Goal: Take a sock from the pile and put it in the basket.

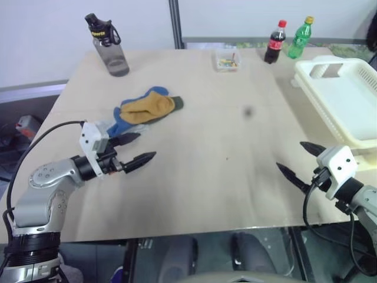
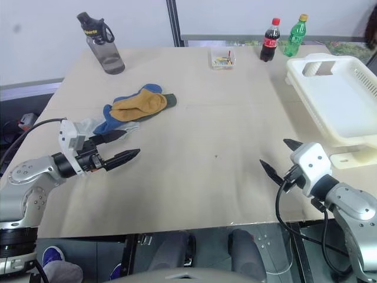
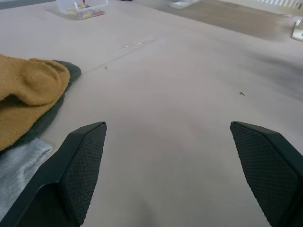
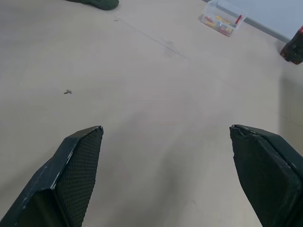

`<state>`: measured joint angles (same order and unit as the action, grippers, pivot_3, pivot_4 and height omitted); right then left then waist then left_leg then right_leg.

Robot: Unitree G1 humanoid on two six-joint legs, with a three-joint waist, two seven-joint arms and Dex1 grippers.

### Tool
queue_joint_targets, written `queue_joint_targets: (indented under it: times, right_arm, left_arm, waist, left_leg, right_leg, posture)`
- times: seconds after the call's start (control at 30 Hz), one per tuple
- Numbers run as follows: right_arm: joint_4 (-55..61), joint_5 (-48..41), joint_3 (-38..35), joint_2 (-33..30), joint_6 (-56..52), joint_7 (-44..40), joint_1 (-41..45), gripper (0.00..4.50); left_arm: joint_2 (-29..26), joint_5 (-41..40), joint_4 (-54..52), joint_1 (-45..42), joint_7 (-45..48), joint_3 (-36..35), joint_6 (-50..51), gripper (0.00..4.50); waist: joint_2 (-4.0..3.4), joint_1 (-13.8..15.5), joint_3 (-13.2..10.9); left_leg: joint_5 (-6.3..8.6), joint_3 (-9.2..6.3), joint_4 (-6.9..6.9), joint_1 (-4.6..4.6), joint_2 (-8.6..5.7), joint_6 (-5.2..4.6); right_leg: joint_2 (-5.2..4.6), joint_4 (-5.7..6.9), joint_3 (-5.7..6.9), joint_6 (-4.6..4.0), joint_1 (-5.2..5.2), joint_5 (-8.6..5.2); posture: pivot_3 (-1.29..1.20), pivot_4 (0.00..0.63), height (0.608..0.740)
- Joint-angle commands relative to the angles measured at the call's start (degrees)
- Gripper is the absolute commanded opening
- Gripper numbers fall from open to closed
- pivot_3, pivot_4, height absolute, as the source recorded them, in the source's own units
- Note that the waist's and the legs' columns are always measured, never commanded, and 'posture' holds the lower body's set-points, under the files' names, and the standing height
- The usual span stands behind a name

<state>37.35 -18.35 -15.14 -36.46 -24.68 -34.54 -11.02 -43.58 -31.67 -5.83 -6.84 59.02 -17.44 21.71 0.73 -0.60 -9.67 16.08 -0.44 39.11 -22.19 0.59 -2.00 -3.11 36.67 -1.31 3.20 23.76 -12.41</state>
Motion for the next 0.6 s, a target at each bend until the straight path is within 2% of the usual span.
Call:
queue_joint_targets:
  times: [0.03, 0.3, 0.4, 0.5, 0.6]
  right_arm:
    - [1.06, -0.11, -1.43, -0.54, 1.13, -0.02, 0.47, 4.42]
    - [0.76, 0.65, 0.03, -0.51, 1.54, 0.20, 2.45, 4.42]
    - [0.24, 0.35, 2.13, -0.49, 2.25, -0.64, 5.25, 4.42]
    - [-1.20, -0.44, 9.02, 1.27, 3.20, -2.77, 13.18, 4.42]
    - [-3.45, 0.45, 16.12, 4.68, 2.25, -2.58, 21.65, 4.42]
  left_arm:
    - [-0.58, -0.61, -1.96, -0.48, -0.80, -1.20, -0.16, 4.50]
    - [2.12, 1.04, -4.54, -1.32, -9.89, -0.49, 2.07, 4.50]
    - [2.73, 4.02, -6.09, -2.96, -15.81, 1.06, 4.00, 4.50]
    - [4.77, 6.87, -5.74, -8.86, -23.25, 4.37, 8.60, 4.50]
    - [9.33, 12.99, -0.49, -17.89, -32.38, 8.15, 8.29, 4.50]
  waist:
    - [0.00, 0.00, 0.00]
    - [0.00, 0.03, 0.00]
    - [0.02, 0.01, -0.01]
    - [0.04, -0.01, -0.02]
    - [0.17, 0.04, -0.12]
  left_leg:
    - [0.00, 0.00, 0.00, 0.00, 0.00, 0.00]
    - [0.00, -0.02, 0.00, 0.00, 0.00, 0.00]
    - [0.00, -0.01, 0.00, 0.00, 0.00, 0.00]
    - [0.00, -0.01, 0.01, 0.07, -0.02, 0.00]
    - [-0.01, -0.05, 0.02, 0.10, -0.16, 0.01]
  right_leg:
    - [0.00, 0.00, 0.00, 0.00, 0.00, 0.00]
    - [0.00, 0.00, 0.00, 0.12, 0.00, 0.07]
    - [0.00, 0.00, -0.01, 0.16, 0.00, 0.10]
    - [0.00, 0.03, -0.01, 0.18, -0.04, 0.11]
    - [0.06, 0.08, 0.00, 0.23, -0.06, 0.15]
  posture:
    - [0.00, 0.150, 0.740]
    - [0.00, 0.150, 0.740]
    - [0.00, 0.150, 0.740]
    - [0.00, 0.150, 0.740]
    - [0.00, 0.150, 0.740]
